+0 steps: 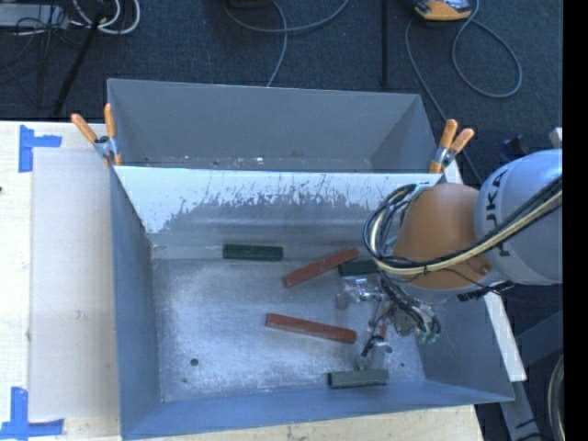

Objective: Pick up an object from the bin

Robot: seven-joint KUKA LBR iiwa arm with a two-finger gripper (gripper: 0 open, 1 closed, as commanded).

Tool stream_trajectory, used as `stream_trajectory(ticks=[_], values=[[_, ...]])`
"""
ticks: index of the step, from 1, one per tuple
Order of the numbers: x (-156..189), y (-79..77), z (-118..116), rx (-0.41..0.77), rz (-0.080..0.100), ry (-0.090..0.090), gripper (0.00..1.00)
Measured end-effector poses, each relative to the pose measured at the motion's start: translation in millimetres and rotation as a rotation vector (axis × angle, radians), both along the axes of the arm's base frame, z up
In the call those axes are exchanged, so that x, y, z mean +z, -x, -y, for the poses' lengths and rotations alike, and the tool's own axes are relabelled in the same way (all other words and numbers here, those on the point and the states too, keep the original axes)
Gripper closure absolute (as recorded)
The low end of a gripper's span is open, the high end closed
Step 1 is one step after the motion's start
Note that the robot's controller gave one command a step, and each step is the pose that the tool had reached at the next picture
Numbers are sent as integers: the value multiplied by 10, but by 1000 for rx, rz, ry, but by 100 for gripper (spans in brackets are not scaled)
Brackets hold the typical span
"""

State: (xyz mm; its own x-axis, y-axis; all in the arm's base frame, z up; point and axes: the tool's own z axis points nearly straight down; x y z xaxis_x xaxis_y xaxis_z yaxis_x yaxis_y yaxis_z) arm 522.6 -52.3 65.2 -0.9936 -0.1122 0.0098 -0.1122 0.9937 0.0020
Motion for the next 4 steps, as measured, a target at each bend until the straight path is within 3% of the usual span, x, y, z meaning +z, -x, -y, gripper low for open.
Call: stream_trajectory(ticks=[1, 2, 3, 4], values=[[46, -35, -3, 2, 11, 1, 100], [1022, -639, 201, 5, 23, 3, 100], [969, -603, 196, 4, 11, 1, 0], [31, -335, -582, -146, 12, -1, 0]])
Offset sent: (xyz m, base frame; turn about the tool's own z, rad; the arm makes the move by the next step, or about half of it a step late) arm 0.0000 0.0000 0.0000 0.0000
